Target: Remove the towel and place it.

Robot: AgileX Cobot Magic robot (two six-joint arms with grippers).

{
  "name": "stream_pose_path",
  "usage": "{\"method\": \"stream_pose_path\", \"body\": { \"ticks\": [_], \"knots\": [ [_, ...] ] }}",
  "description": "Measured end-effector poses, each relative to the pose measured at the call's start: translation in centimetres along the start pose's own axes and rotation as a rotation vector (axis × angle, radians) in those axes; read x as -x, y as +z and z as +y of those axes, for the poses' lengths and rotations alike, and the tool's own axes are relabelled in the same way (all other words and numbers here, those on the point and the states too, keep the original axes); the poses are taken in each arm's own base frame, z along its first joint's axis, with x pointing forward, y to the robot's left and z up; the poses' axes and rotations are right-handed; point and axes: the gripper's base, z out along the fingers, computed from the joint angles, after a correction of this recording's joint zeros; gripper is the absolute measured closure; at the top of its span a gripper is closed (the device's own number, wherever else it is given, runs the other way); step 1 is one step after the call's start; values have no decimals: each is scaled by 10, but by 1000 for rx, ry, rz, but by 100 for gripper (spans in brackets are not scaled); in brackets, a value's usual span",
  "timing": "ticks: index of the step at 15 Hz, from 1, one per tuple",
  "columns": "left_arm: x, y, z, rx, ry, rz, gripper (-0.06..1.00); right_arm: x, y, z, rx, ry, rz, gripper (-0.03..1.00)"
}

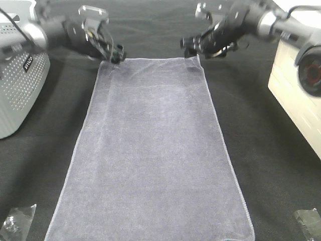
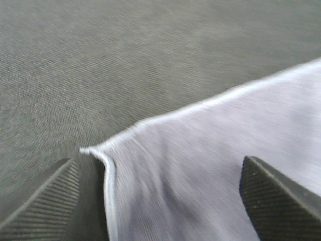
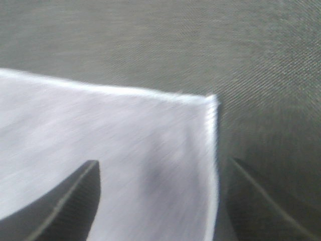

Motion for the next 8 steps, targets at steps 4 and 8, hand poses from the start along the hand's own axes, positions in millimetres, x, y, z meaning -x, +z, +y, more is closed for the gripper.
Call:
{"method": "stream_pose_path", "body": {
  "ticks": [4, 8],
  "knots": [
    [51, -72, -5, -83, 1, 169, 12, 37, -88, 21, 45, -8, 75, 26],
    [92, -153, -1, -35, -70, 290, 12, 59, -180, 37, 48, -28, 128, 25]
  ]
}}
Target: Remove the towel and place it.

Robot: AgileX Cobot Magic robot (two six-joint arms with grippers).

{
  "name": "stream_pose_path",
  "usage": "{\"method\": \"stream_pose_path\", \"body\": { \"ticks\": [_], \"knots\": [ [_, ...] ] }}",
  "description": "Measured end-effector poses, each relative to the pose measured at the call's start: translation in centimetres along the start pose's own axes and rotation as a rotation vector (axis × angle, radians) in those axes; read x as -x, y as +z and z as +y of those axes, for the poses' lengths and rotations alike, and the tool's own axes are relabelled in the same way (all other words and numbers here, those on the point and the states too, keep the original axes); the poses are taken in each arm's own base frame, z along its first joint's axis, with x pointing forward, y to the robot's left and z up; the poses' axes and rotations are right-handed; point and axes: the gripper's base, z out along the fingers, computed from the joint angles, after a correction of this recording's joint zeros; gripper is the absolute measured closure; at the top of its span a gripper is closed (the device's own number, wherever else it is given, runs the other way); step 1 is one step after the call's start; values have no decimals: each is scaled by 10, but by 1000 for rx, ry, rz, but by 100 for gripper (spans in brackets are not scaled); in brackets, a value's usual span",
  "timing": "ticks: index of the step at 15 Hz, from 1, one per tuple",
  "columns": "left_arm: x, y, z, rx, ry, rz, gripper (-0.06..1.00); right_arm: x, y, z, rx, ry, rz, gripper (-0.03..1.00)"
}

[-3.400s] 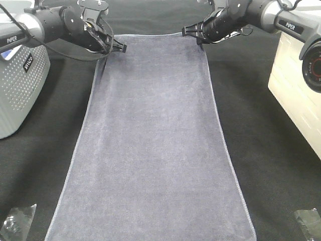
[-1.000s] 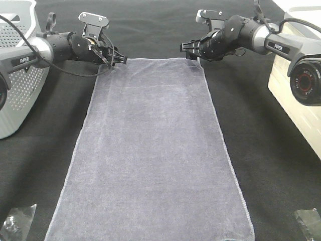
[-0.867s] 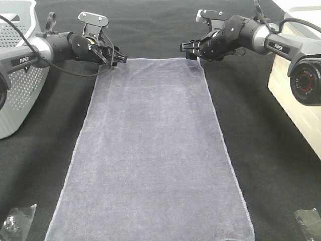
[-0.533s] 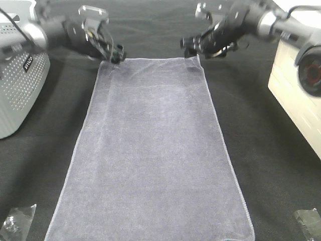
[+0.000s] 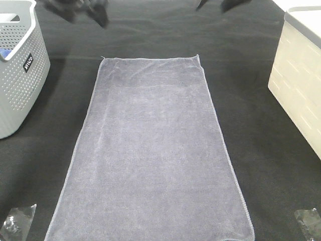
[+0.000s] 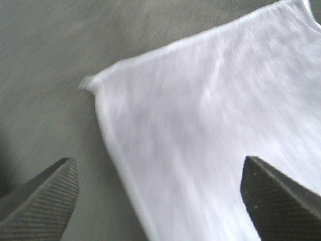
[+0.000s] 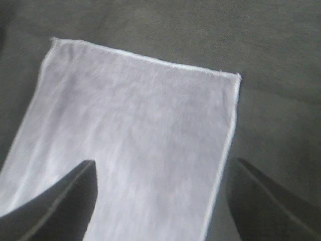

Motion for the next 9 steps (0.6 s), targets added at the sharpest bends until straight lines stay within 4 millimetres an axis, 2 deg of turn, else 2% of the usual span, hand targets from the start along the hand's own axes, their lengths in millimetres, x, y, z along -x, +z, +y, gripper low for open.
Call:
{"method": "stream_pose_path", "body": {
  "ticks": [2, 4, 6, 9],
  "knots": [
    [5, -42, 20, 78, -56, 2, 12, 0, -38, 1, -22, 54, 10, 25],
    [2, -79, 51, 150, -106, 11, 12, 0, -63, -9, -48, 117, -8, 25],
    [0, -102, 71, 188, -140, 6, 12, 1, -83, -15, -96, 132, -37, 25],
    [-3, -125, 74, 201, -172, -10, 11, -6, -114, -7, -97, 127, -57, 25]
  ]
}}
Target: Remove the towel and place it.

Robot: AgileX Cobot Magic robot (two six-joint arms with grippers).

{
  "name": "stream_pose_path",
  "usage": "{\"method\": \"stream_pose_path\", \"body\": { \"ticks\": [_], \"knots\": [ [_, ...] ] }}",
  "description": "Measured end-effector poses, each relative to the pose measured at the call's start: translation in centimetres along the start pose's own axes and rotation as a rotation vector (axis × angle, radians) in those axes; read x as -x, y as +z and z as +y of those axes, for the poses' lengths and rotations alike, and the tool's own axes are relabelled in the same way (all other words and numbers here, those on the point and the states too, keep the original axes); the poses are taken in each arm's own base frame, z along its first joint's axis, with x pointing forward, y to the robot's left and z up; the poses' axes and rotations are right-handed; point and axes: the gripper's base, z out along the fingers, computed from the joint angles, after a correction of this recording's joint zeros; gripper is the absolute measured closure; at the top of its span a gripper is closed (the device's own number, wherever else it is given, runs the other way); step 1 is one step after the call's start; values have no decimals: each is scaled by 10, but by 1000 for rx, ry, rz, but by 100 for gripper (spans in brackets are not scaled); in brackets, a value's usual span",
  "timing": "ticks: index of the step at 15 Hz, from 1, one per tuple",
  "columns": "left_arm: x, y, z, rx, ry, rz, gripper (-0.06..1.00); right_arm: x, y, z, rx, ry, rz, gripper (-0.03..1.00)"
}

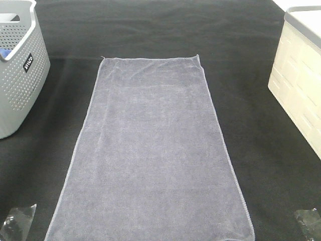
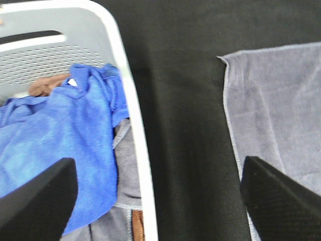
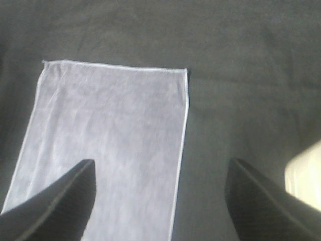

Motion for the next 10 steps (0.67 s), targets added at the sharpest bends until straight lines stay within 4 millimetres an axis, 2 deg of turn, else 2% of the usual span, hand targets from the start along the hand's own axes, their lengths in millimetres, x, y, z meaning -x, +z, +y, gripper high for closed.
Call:
{"method": "stream_pose_path", "body": {
  "ticks": [2, 4, 7, 10],
  "knots": [
    [-13, -24, 0, 0, -13, 18, 11, -24, -31, 2, -3, 5, 34, 25],
    [-39, -56, -1, -1, -17, 55, 11, -61, -68, 4, -11, 8, 69, 25],
    [-93, -111, -1, 7, -62, 28, 11, -143, -135, 6, -21, 2, 65, 25],
    [-156, -165, 3, 64, -69, -82, 11, -218, -176, 5, -24, -7, 16, 25]
  ]
}}
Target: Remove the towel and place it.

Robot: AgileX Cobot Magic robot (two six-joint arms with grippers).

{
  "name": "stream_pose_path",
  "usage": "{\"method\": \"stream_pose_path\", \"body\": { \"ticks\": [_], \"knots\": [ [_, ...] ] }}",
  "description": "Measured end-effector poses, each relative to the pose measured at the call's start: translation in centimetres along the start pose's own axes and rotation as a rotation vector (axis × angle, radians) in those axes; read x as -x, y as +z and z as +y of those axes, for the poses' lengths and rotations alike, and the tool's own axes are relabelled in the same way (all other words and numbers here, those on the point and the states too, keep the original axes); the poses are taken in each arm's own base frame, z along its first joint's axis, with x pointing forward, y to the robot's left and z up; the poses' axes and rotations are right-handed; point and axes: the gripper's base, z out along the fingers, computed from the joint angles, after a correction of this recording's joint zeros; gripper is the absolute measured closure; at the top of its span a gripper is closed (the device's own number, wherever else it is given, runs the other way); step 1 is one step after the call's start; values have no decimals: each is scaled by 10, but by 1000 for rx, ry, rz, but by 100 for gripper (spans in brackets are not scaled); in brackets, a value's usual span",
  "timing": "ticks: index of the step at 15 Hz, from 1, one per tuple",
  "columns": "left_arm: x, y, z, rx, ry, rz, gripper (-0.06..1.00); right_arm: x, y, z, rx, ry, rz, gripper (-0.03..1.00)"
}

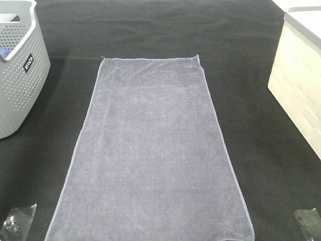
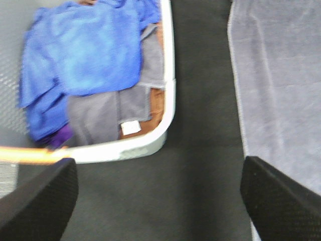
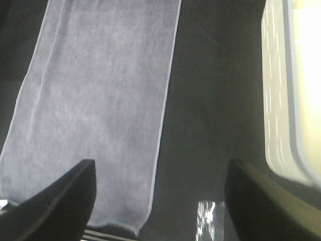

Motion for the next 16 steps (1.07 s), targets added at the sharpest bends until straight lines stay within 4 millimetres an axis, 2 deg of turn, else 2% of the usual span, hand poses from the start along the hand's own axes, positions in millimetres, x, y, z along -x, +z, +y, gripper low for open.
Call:
{"method": "stream_pose_path", "body": {
  "ticks": [4, 7, 8, 11, 14, 16],
  "knots": [
    [-75, -56, 14, 70, 26, -115, 11, -88, -35, -3, 10, -18, -145, 25],
    [-127, -79, 17, 63, 15, -191, 11, -139, -38, -10, -25, -41, -223, 25],
    [-166, -88, 17, 44, 14, -219, 11, -166, -35, -14, -42, -54, -267, 25],
    [-214, -98, 19, 37, 4, -288, 12, -197, -27, -19, -55, -81, -327, 25],
    [-255, -110, 21, 32, -13, -382, 12, -217, -22, -21, -53, -90, -379, 25],
    [-264, -109, 20, 10, -2, -381, 12, -226, -14, -23, -56, -114, -382, 25]
  ]
}}
